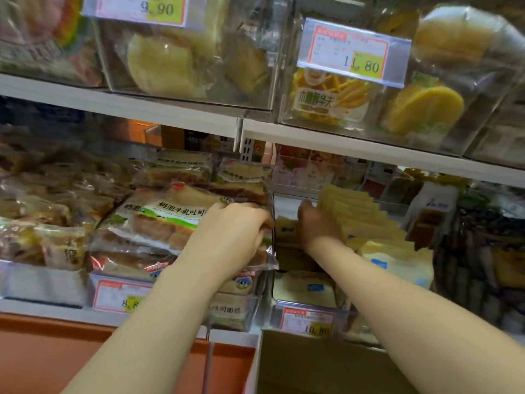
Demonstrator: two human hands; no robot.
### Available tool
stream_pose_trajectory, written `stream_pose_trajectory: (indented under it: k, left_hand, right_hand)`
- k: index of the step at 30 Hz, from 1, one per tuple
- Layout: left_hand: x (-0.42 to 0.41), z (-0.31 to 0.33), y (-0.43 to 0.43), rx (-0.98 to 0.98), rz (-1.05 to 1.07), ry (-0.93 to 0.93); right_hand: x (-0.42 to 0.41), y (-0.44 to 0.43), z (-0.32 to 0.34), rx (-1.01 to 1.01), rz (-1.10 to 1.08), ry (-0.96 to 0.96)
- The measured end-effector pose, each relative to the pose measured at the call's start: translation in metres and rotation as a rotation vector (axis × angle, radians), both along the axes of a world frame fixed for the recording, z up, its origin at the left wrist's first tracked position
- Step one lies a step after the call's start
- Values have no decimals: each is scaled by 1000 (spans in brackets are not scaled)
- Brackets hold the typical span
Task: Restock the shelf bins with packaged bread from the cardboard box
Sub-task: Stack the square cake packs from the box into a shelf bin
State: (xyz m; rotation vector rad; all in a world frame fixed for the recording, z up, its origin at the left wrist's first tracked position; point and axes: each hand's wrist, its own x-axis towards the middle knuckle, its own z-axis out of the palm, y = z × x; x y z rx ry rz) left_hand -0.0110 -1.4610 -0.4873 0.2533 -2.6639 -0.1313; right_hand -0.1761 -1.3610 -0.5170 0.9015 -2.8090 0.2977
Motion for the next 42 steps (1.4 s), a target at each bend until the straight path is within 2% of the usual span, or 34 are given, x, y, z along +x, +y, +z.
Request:
stream_pose_trajectory:
  k: [2, 4, 9, 12, 15, 20, 33, 36, 40, 42]
  left_hand:
    - [2, -1, -2, 1, 7, 8]
    - [3, -2, -3, -3, 15, 17]
    - [1, -2, -3, -15, 13, 20]
    - [0, 1, -5, -9, 9, 19]
    - [-1, 3, -7, 3, 14, 24]
    - [2, 0, -1, -4, 16, -5]
    - [5, -5, 1, -19, 6, -18]
    - [4, -4, 1, -3, -1, -17]
    - [4, -5, 0, -9, 13, -14]
    - [4, -5, 1, -15, 18, -18]
  right_hand:
    - [-7, -3, -9, -95, 18, -76]
    - [-18, -7, -23, -81, 71, -146]
    - [-58, -18, -51, 249, 125, -95]
    - [-61, -23, -42, 307, 178, -100]
    - [-35, -18, -5, 338, 261, -215]
    - [31, 22, 21, 687, 365, -294]
    - [44, 44, -10, 737, 386, -10]
    - [45, 40, 0, 636, 293, 49]
    - [27, 23, 27, 596, 93, 278]
    - [15, 15, 37, 500, 75, 382]
